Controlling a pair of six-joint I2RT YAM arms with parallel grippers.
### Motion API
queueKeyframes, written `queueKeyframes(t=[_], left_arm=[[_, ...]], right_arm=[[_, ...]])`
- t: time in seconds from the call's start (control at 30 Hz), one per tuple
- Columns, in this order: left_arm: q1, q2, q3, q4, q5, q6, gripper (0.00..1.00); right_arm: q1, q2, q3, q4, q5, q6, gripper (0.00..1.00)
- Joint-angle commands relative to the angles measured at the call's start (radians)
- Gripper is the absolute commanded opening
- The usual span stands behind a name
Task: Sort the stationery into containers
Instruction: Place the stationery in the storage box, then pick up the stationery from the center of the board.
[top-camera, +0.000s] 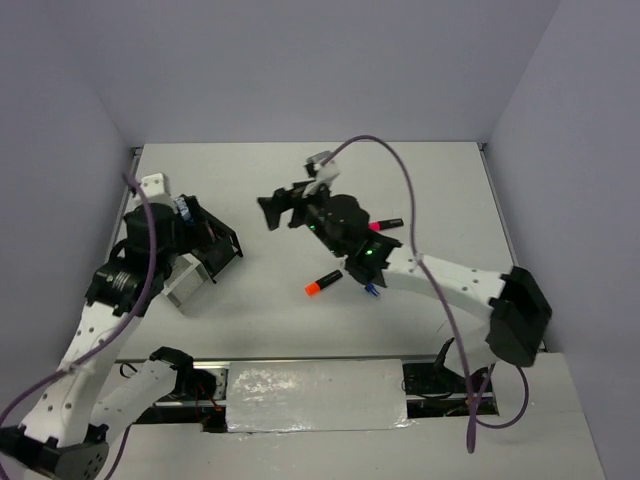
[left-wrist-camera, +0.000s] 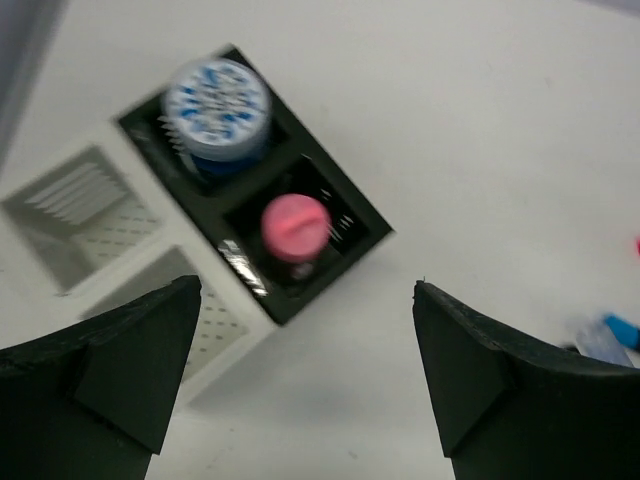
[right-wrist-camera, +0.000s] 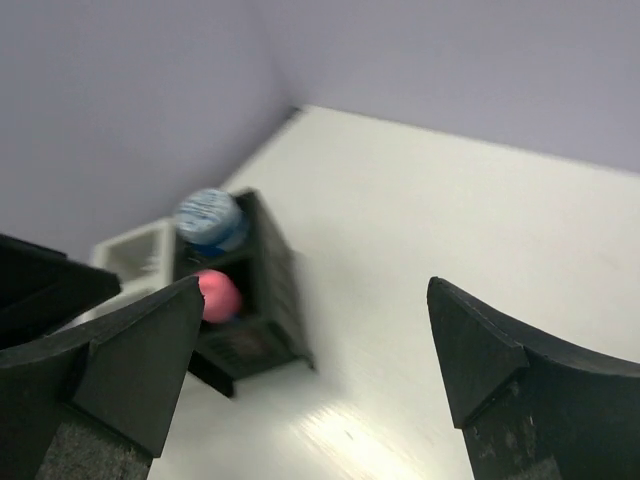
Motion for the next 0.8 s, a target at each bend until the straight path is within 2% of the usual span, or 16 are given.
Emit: queueKeyframes(t=[0.0,0.07,0.2,0.3,0.37,0.47,0.67,0.77], left_arm=[[-0.032,0.078,-0.001,0.093,0.296,0.022,0.99],[-0.079,0.113,-0.001,0.142,0.358,0.034,0.99],[-0.279,0.249,0.043,0.180,0.424,0.084,0.99],[-0.426,0.433,0.171,0.133,0.421,0.155,0.99],[-0.544,0.562,0.228,0.099,0.427,0.264,0.99],[-0.653,0.666,0.278,0.114,0.331,0.457,0.99],[-0.658,0.783,0.261,0.215,0.433,0.865,0.99],[-0.652,0.844,0.318,0.223,0.505,0.990,0.99]], right_arm=[[-0.081,-0.156,-0.094,-0.427,0.151,0.144,1.00],[-0.136,-0.307,-0.214,-0.514,0.156,0.239,1.00],[-0.225,-0.640,-0.342,-0.678,0.082,0.296,1.00],[-0.260,-0.811,-0.333,-0.816,0.074,0.284,1.00],[-0.267,-0.874,-0.290,-0.882,0.085,0.282,1.00],[-0.268,-0.971,-0.223,-0.993,0.088,0.287,1.00],[-0.270,-1.114,-0.139,-1.102,0.071,0.264,1.00],[-0.270,-1.132,-0.128,-1.123,0.041,0.250,1.00]])
